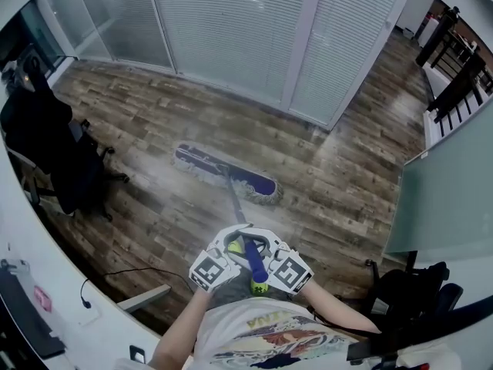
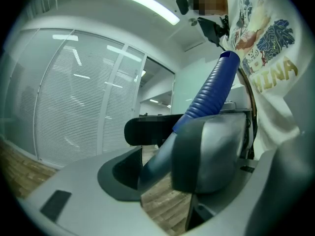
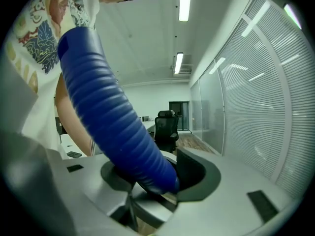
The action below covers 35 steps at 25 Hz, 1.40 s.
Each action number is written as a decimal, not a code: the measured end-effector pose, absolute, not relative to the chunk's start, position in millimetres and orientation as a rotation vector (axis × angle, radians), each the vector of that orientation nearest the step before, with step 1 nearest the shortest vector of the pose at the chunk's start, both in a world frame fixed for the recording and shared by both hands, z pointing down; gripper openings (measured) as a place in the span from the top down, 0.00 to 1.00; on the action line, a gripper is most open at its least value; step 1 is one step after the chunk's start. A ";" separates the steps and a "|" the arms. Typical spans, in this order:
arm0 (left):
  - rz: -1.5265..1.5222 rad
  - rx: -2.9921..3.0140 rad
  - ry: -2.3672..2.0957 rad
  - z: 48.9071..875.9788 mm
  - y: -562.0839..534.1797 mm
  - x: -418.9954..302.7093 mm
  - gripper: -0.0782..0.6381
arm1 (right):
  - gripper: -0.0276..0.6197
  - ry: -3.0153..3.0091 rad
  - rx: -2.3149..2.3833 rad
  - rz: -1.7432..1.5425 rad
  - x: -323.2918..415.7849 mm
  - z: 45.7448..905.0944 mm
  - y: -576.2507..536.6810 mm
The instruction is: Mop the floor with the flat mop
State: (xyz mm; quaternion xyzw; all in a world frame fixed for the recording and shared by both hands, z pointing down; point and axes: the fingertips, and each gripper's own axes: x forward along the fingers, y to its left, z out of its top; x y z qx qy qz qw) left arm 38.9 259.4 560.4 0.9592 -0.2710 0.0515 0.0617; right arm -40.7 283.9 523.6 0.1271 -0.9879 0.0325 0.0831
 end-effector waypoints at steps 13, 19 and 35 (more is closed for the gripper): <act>0.132 2.953 -0.770 542.8 152.0 -26.4 0.60 | 0.66 -2.990 0.320 -0.111 -103.8 508.9 177.3; 0.151 2.964 -0.777 558.2 75.9 -41.7 0.60 | 0.67 -3.012 0.334 -0.099 -120.1 521.7 101.2; 0.238 2.897 -0.870 575.3 -274.2 -82.5 0.59 | 0.64 -3.027 0.271 0.105 -157.9 536.7 -245.1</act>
